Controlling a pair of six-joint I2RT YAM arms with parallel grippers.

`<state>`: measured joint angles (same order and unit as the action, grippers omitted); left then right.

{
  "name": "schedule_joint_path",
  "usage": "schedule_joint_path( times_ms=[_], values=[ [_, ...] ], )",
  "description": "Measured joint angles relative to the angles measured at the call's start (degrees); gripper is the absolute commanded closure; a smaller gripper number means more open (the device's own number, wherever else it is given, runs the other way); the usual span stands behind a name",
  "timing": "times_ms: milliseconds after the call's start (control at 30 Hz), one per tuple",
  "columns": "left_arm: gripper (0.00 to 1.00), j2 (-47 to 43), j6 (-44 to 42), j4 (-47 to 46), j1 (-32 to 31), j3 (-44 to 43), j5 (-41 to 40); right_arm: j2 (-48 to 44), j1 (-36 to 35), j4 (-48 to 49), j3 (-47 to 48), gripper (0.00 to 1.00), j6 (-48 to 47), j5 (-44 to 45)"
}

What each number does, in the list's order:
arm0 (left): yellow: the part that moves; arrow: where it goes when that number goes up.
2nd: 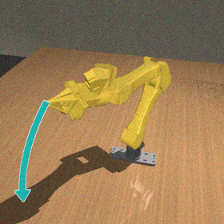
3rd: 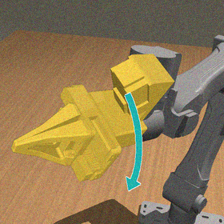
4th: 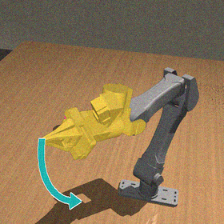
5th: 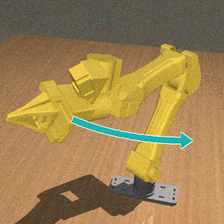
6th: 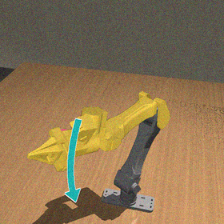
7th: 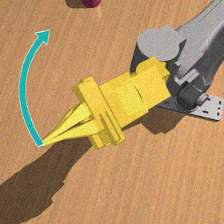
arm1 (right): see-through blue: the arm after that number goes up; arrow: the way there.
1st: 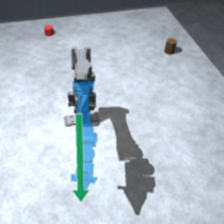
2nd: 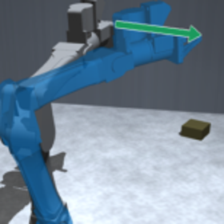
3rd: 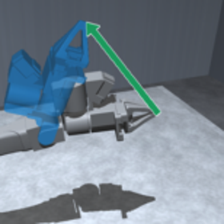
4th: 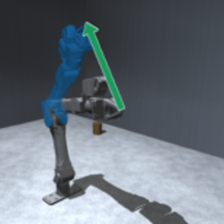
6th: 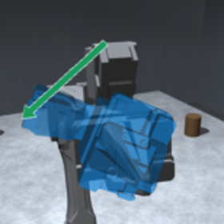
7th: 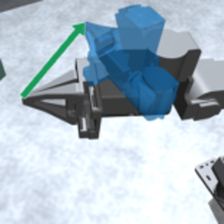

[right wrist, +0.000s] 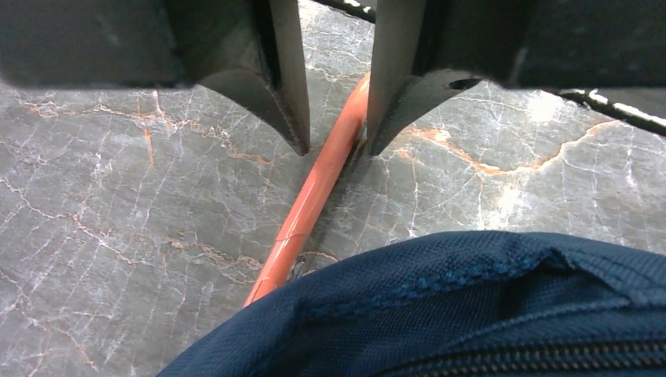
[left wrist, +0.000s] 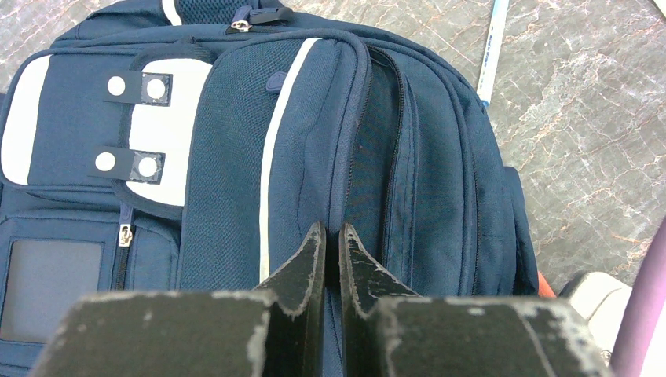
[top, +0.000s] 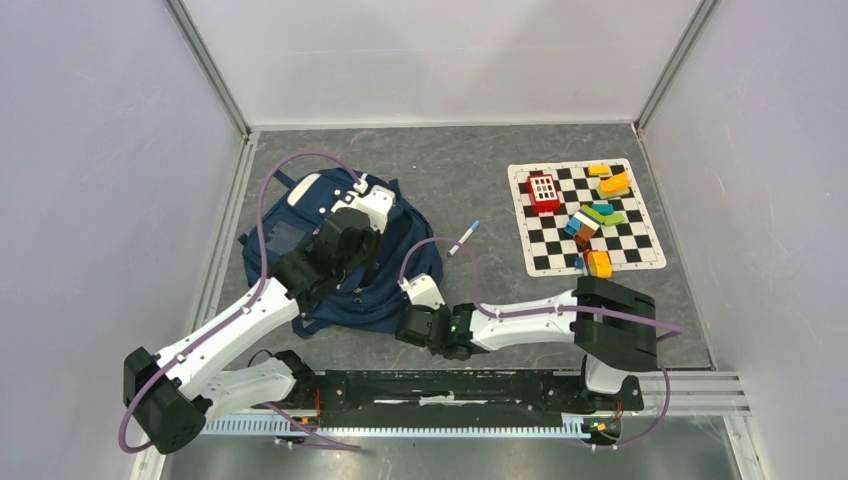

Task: Pack the student bag
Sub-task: Pick up the stationery from the center of the board.

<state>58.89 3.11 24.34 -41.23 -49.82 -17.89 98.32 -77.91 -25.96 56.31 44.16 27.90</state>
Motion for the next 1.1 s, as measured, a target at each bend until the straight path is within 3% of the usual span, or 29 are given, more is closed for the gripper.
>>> schedule_joint_path(
  times_ms=[333, 467, 733, 900, 1100],
  values=[
    [0.94, 0.00, 0.00, 0.00, 0.00, 0.00, 0.00, -1.38, 0.04, 3.39, -2.64, 1.00, 3.04, -1.07],
    [0.94, 0.00, 0.00, 0.00, 0.00, 0.00, 0.00, -5.33, 0.07, 3.45, -6.82, 1.00, 4.87, -0.50],
    [0.94, 0.00, 0.00, 0.00, 0.00, 0.00, 0.00, -14.84, 0.11, -8.61, -10.14, 1.00, 5.92, 4.02],
    [0.94, 0.00, 0.00, -0.02, 0.00, 0.00, 0.00, -17.53, 0.20, -13.99, -4.26, 1.00, 4.31, 6.58],
    [0.94, -0.02, 0.00, 0.00, 0.00, 0.00, 0.00, -17.05, 2.78, -12.76, 5.38, 1.00, -0.85, 6.78]
  ],
)
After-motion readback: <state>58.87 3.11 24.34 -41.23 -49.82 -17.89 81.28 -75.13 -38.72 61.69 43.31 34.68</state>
